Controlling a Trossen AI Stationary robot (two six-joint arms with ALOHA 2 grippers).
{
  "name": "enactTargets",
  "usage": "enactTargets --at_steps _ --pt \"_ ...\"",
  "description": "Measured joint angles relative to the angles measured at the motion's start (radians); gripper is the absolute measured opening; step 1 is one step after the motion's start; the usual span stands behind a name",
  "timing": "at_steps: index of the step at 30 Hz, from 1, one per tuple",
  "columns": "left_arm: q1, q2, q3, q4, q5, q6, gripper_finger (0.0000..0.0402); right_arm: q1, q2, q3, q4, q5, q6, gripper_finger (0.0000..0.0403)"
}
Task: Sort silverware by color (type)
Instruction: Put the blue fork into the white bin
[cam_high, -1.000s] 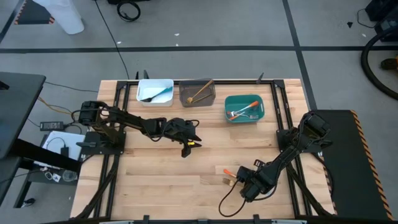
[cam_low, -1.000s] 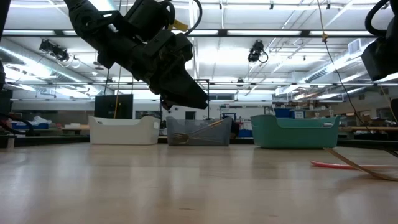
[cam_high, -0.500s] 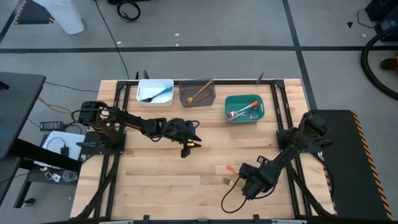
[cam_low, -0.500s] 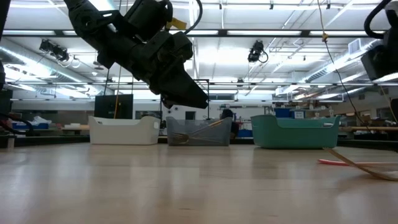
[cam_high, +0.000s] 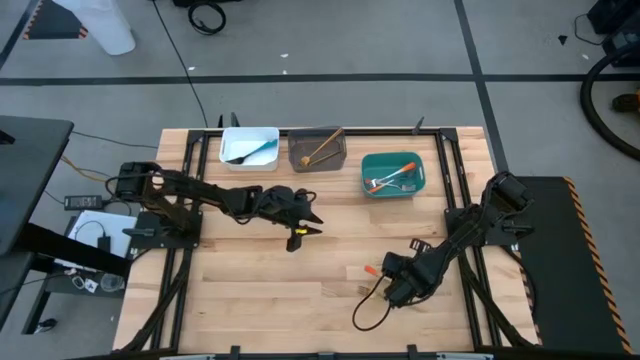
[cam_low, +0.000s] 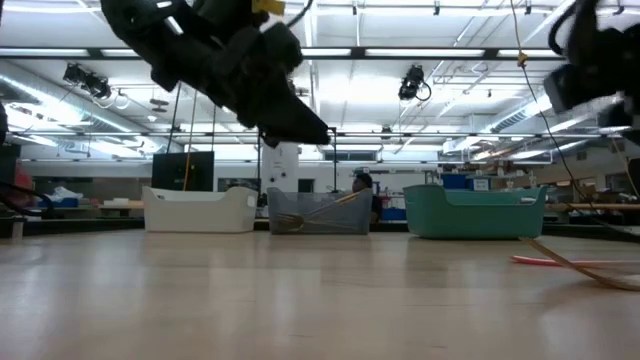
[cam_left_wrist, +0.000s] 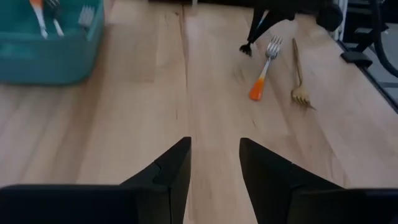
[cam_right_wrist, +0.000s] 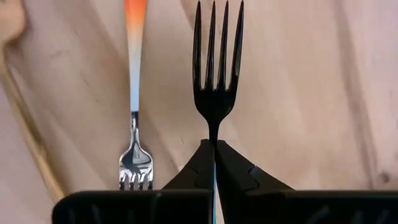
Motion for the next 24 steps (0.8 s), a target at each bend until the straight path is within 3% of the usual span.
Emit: enactTargets --at_steps 5,15,20,24 --pt "0.019 -0.079 0.0 -0.065 -0.009 0.027 0.0144 -0.033 -0.056 0.001 -0.016 0.09 -0.056 0.001" --pt "0.033 -0.098 0.0 -0.074 -0.01 0.134 0.0144 -0.158 -0.1 0.002 0.032 0.286 -0.203 0.0011" --pt "0.045 -0.098 0.0 -0.107 -0.015 0.191 0.0144 -0.246 -0.1 0.002 0.148 0.318 -0.336 0.0011" --pt "0.056 -0.098 0.0 -0.181 -0.015 0.209 0.0144 -0.322 -0.1 0.002 0.203 0.28 -0.428 0.0011"
